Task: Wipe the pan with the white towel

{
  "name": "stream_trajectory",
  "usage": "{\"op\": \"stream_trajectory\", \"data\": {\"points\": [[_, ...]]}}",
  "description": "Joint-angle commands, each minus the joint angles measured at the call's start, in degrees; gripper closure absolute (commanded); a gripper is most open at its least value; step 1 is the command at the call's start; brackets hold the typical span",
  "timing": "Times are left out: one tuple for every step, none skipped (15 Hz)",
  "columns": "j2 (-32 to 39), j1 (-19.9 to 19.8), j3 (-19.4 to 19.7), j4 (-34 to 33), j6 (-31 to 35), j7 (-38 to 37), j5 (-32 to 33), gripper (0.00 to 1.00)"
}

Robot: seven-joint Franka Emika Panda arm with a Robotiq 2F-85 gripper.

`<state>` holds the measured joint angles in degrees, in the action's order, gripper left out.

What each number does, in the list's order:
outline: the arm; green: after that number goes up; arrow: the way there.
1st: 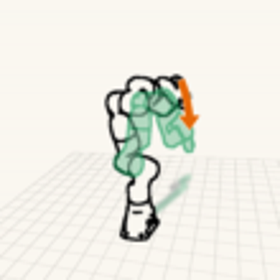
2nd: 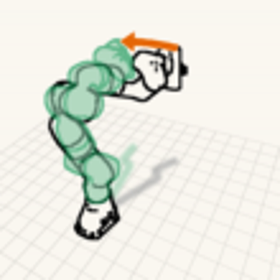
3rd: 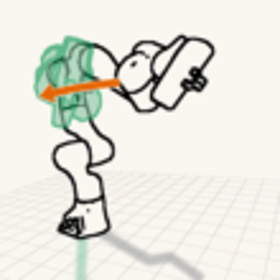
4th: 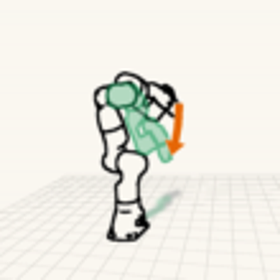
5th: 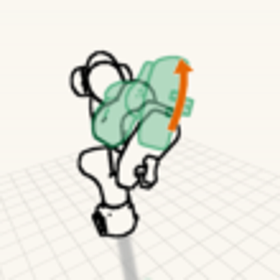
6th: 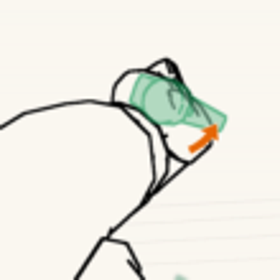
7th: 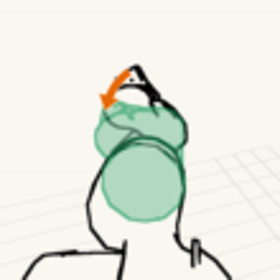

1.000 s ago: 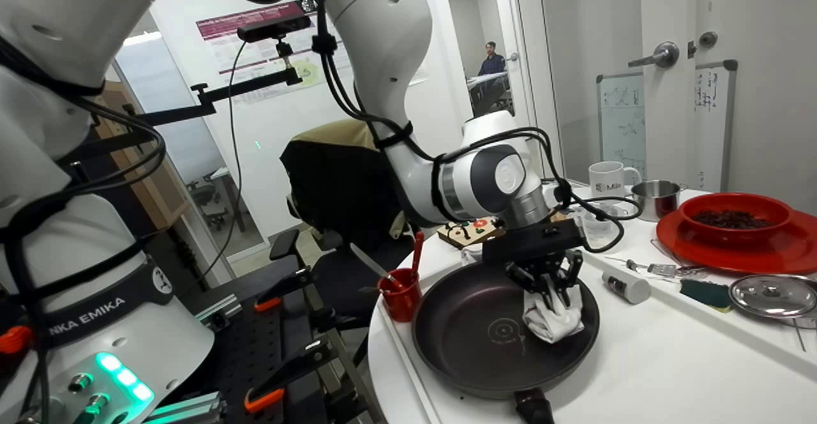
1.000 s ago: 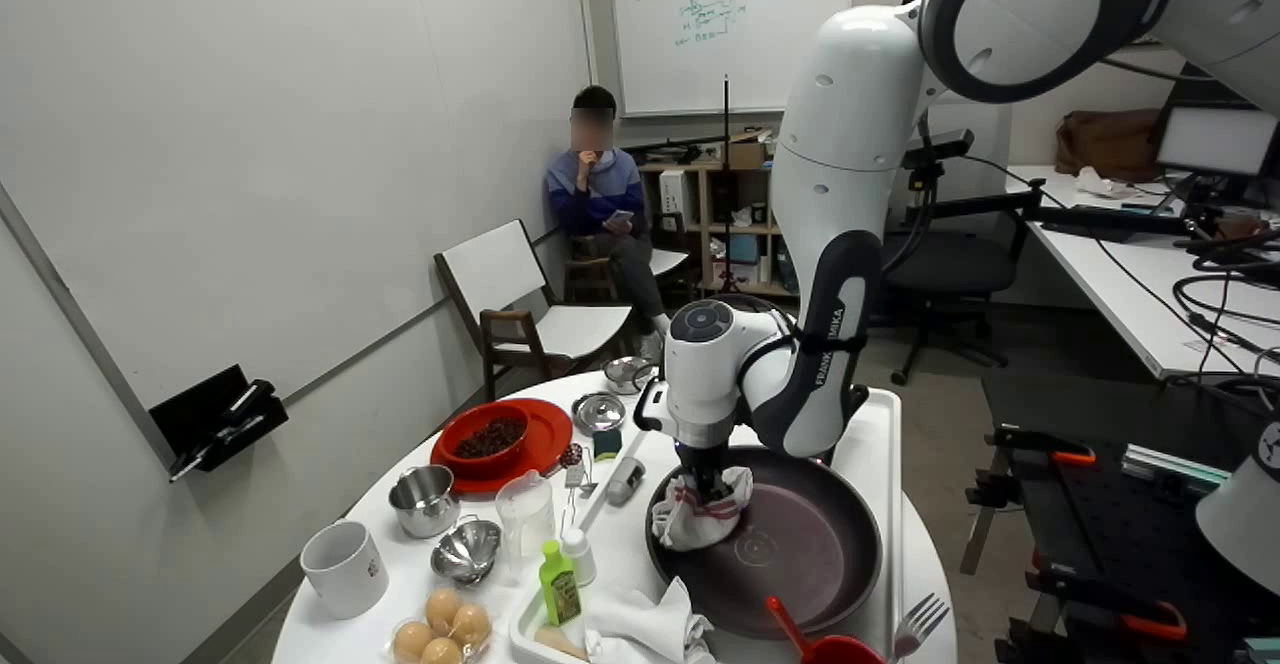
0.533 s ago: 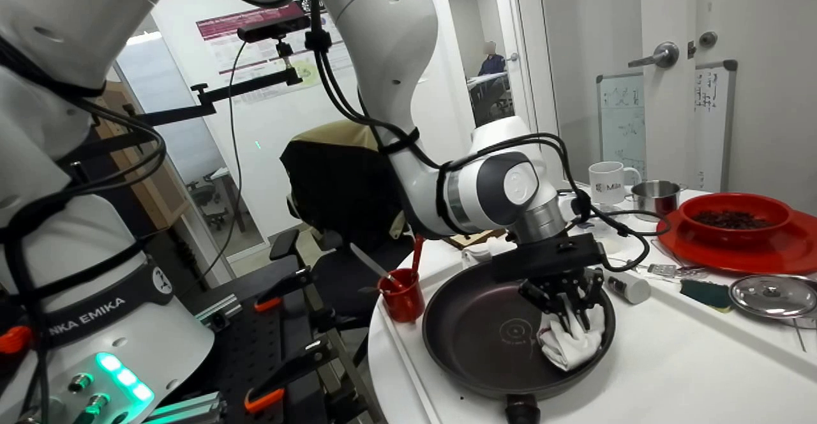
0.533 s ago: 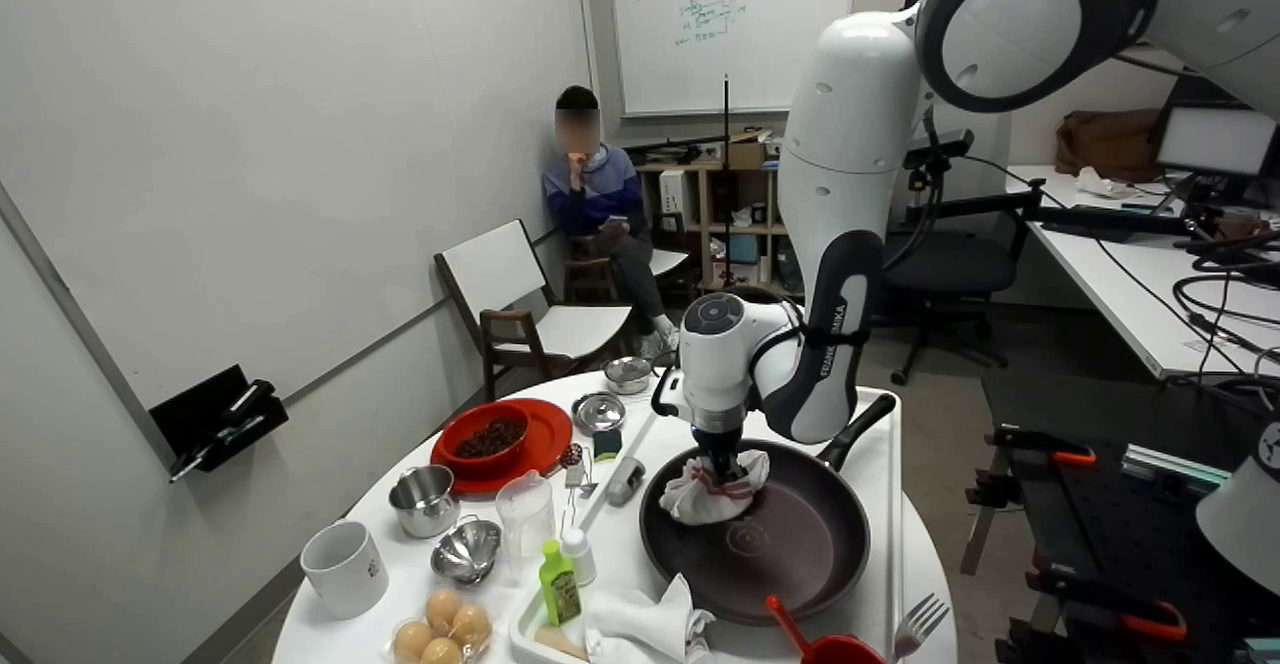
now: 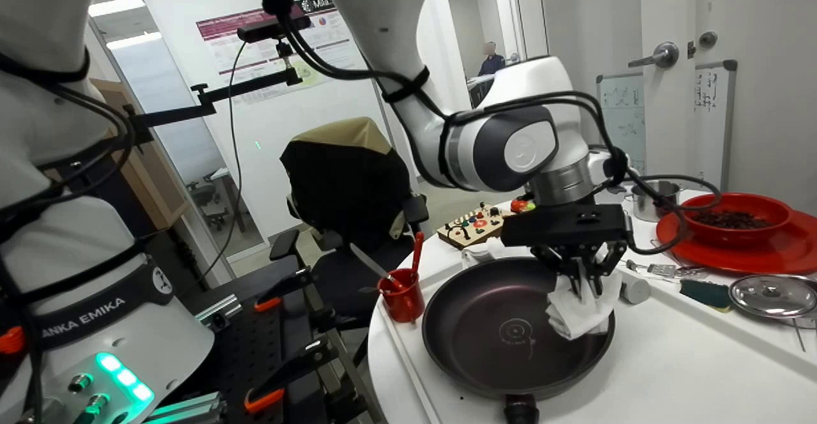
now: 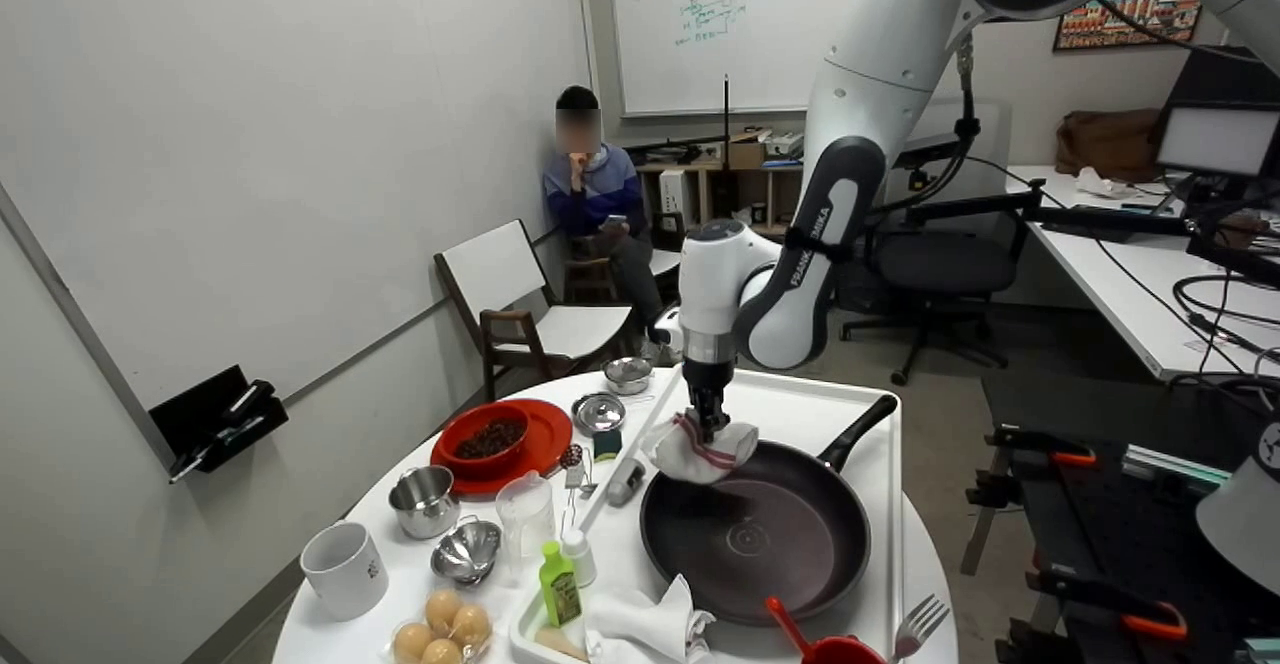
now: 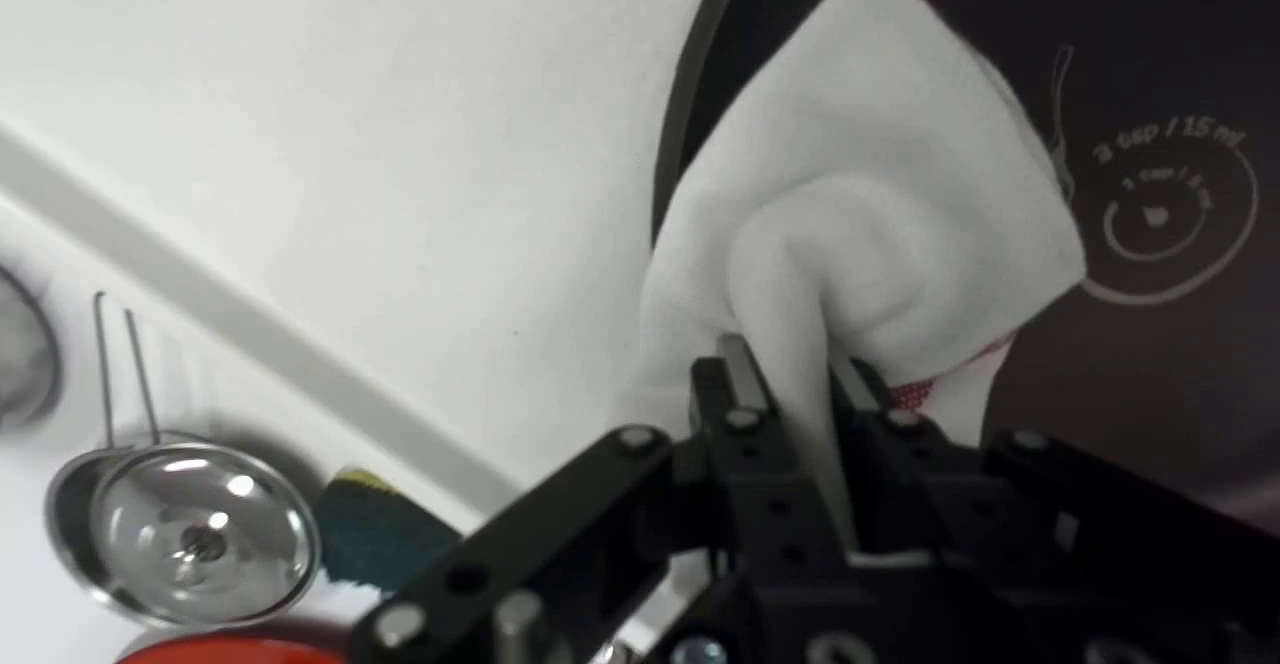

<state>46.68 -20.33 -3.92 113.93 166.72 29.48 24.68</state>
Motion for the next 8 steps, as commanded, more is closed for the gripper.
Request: {"op": "stream_trajectory", "data": {"points": [[-8.5, -11.2, -9.4, 4.7, -4.0, 9.0, -8.4, 0.91], [-9.7, -13.0, -10.7, 4.8, -3.9, 10.4, -11.0, 0.91], [-10.6, -14.3, -11.3, 4.3, -3.9, 11.4, -13.5, 0.91], [-11.0, -14.7, -11.1, 3.4, -3.7, 11.6, -15.3, 0.91], [-10.6, -14.3, -10.0, 1.5, -3.9, 11.0, -16.7, 0.91], [-10.3, -13.5, -8.4, 0.1, -3.7, 9.8, -17.5, 0.91], [-9.1, -12.1, -6.3, -2.4, -5.0, 8.4, -18.0, 0.91], [-8.2, -10.9, -4.3, -3.8, -5.2, 7.0, -18.3, 0.91]]}}
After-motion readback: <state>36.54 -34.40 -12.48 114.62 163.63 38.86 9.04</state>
